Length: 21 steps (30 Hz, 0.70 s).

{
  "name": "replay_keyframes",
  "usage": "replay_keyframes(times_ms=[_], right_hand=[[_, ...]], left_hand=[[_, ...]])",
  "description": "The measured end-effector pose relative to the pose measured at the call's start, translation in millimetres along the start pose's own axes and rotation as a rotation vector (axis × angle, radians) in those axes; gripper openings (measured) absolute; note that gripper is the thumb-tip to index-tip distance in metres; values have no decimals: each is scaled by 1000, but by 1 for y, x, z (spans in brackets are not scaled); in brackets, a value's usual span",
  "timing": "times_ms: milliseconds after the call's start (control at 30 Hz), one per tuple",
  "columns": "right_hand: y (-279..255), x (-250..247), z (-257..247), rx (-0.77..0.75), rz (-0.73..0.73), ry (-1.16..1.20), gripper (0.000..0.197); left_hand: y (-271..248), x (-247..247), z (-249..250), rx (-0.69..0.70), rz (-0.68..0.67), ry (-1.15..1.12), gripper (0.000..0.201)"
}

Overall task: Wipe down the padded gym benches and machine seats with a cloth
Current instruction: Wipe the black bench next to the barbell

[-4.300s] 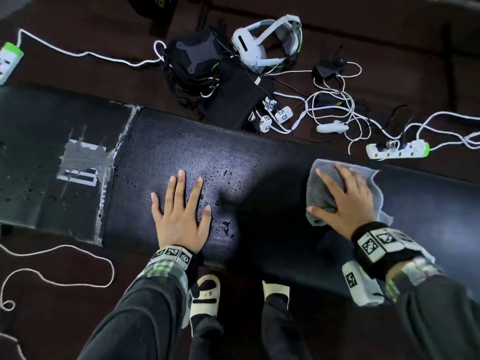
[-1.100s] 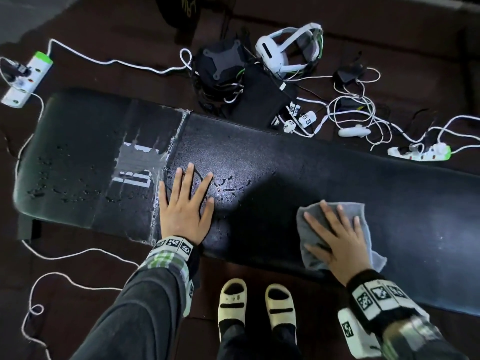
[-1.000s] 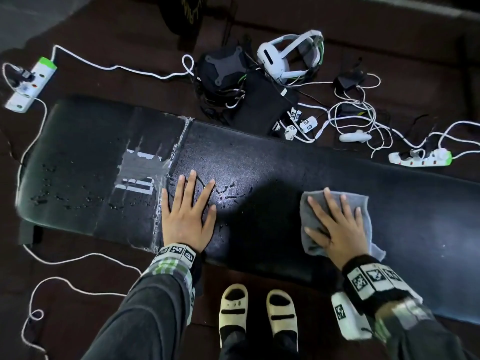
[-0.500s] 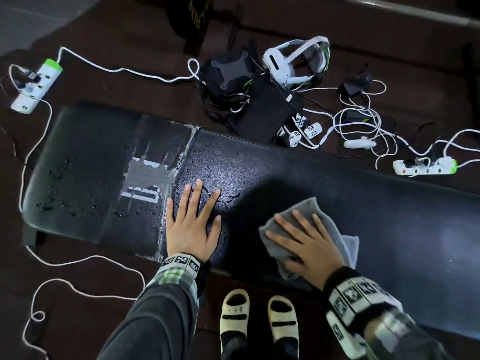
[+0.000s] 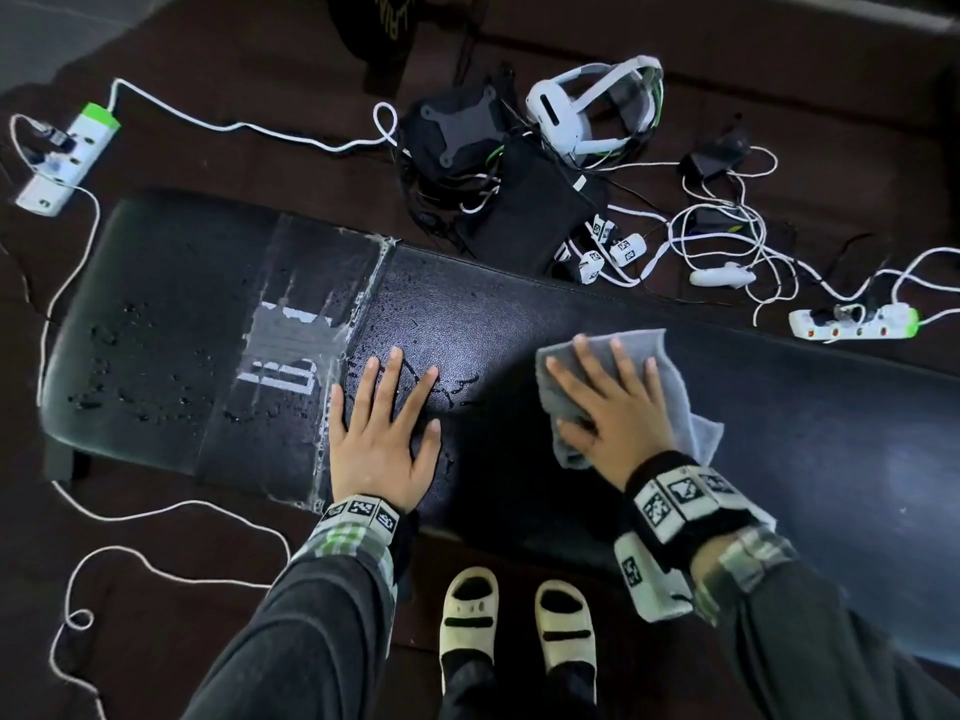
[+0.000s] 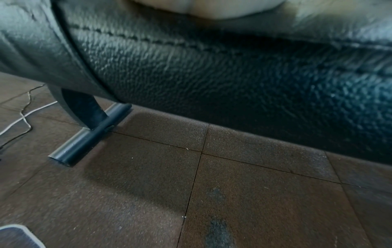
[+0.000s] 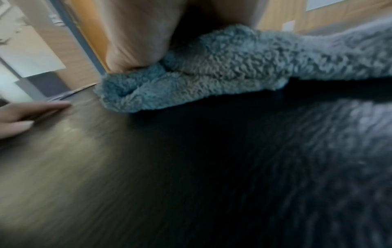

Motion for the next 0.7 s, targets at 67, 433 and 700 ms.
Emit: replay_keyframes(times_ms=[67, 433, 700], right_hand=[[-11, 11, -11, -134, -6, -21, 72], [-52, 20, 53, 54, 34, 30, 70], [9, 3, -11, -20, 75, 26, 66]], left_hand=[[0, -1, 0, 5, 5, -7, 56], [1, -1, 0, -6, -35, 3, 58], [1, -1, 0, -23, -68, -6, 60]])
Point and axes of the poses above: each hand's wrist, its own y-axis towards the middle knuckle, its own x-axis out of the palm, z = x × y, the point moved 1 cm from there along y, towards the middle knuckle, and after that the axes turned 5 degrees about y, right-handed, at the moved point
